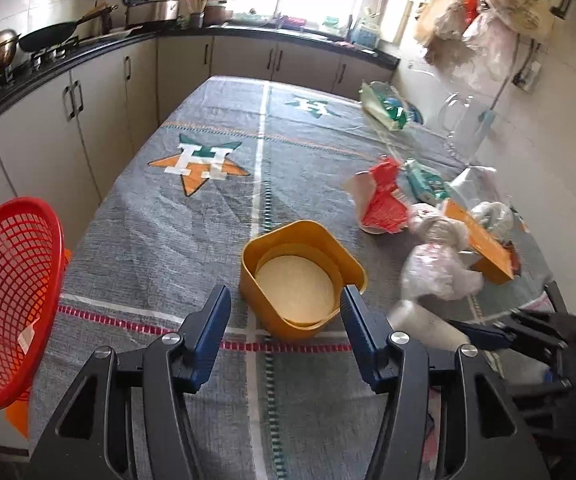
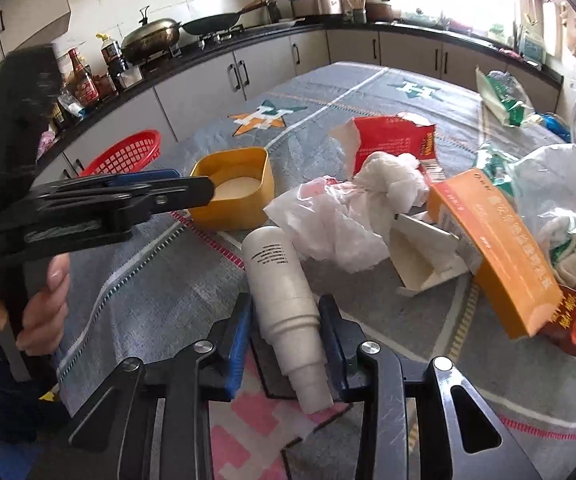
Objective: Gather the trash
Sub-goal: 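Lift the tape roll in the left gripper while the right lifts the bottle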
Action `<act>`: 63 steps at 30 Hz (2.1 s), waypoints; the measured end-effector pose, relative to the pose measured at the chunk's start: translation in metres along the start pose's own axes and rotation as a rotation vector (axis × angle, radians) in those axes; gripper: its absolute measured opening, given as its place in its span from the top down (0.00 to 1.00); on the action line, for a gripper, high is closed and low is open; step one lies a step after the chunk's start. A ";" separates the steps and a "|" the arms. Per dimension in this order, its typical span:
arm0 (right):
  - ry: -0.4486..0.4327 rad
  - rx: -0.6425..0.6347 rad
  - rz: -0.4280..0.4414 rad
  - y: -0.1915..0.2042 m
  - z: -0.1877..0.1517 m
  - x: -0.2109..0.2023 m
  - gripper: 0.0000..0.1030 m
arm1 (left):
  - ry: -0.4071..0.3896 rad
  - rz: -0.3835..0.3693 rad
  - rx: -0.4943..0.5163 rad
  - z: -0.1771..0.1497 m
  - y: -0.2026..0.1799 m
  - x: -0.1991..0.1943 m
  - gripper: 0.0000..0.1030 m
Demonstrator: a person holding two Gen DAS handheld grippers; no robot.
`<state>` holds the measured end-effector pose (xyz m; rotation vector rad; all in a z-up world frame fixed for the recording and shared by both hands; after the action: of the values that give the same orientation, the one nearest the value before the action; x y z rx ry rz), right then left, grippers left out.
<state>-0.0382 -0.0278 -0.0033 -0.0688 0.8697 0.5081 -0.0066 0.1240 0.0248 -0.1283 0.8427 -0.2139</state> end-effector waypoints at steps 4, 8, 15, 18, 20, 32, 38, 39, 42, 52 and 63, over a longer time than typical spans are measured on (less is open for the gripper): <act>-0.023 0.021 -0.012 -0.001 -0.004 -0.010 0.64 | 0.025 -0.008 -0.035 0.005 0.001 0.006 0.71; -0.046 0.067 -0.003 -0.006 -0.007 -0.017 0.64 | 0.064 0.020 -0.031 0.002 -0.002 0.016 0.95; -0.114 0.123 0.009 -0.006 -0.012 -0.035 0.64 | 0.031 0.037 -0.002 -0.012 -0.011 0.006 0.95; -0.143 0.154 0.027 -0.007 -0.013 -0.044 0.64 | 0.002 0.031 0.006 -0.016 -0.014 -0.004 0.95; -0.163 0.168 0.029 -0.007 -0.012 -0.050 0.64 | -0.020 0.030 0.018 -0.016 -0.016 -0.012 0.95; -0.208 0.230 0.022 -0.013 -0.010 -0.067 0.64 | -0.079 0.039 0.047 -0.013 -0.024 -0.036 0.95; -0.220 0.230 0.023 -0.012 -0.009 -0.075 0.64 | -0.097 0.036 0.055 -0.013 -0.028 -0.045 0.95; -0.221 0.230 0.023 -0.013 -0.009 -0.075 0.64 | -0.101 0.036 0.059 -0.013 -0.029 -0.047 0.95; -0.224 0.229 0.022 -0.013 -0.008 -0.078 0.64 | -0.106 0.037 0.063 -0.012 -0.030 -0.049 0.95; -0.213 0.232 0.019 -0.013 -0.007 -0.077 0.64 | -0.112 0.039 0.069 -0.014 -0.031 -0.053 0.95; -0.203 0.224 0.023 -0.007 -0.005 -0.074 0.64 | -0.113 0.044 0.068 -0.014 -0.031 -0.053 0.95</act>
<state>-0.0779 -0.0649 0.0473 0.1950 0.7245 0.4279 -0.0560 0.1065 0.0599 -0.0581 0.7239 -0.1922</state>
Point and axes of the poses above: each gripper's, at about its wrist camera, not at the fingertips, and x roughly the way its jaws point, y to its left, z to its top, the point moved 2 cm from there along x, roughly the way its jaws point, and after that the axes turned 1 degree about -y, right-handed, at the moved point
